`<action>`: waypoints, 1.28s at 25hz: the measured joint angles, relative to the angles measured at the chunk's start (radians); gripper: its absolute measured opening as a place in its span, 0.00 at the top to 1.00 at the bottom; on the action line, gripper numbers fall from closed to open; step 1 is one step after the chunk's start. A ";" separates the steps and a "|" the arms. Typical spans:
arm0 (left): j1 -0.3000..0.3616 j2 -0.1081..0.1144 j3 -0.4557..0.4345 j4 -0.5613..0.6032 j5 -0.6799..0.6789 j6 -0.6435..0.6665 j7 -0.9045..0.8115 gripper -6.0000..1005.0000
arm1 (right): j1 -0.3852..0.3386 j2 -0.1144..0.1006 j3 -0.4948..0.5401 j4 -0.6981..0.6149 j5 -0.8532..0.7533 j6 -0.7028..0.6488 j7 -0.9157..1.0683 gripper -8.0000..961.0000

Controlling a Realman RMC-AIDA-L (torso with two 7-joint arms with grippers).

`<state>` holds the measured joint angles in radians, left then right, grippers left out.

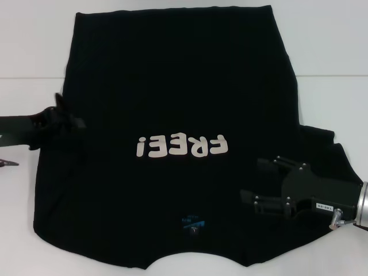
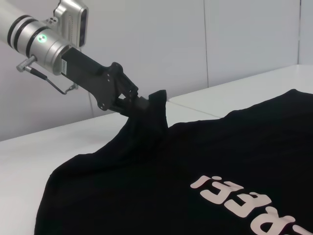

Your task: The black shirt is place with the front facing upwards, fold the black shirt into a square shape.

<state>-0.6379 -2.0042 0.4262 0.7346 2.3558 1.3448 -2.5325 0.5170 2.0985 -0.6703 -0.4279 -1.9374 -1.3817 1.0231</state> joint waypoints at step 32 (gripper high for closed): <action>0.037 -0.019 0.013 -0.136 -0.260 -0.028 0.156 0.39 | 0.000 0.000 0.006 0.017 0.000 0.000 -0.026 0.04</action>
<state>-0.6010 -2.0228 0.4387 0.5982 2.0962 1.3173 -2.3763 0.5169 2.0984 -0.6641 -0.4111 -1.9374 -1.3814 0.9970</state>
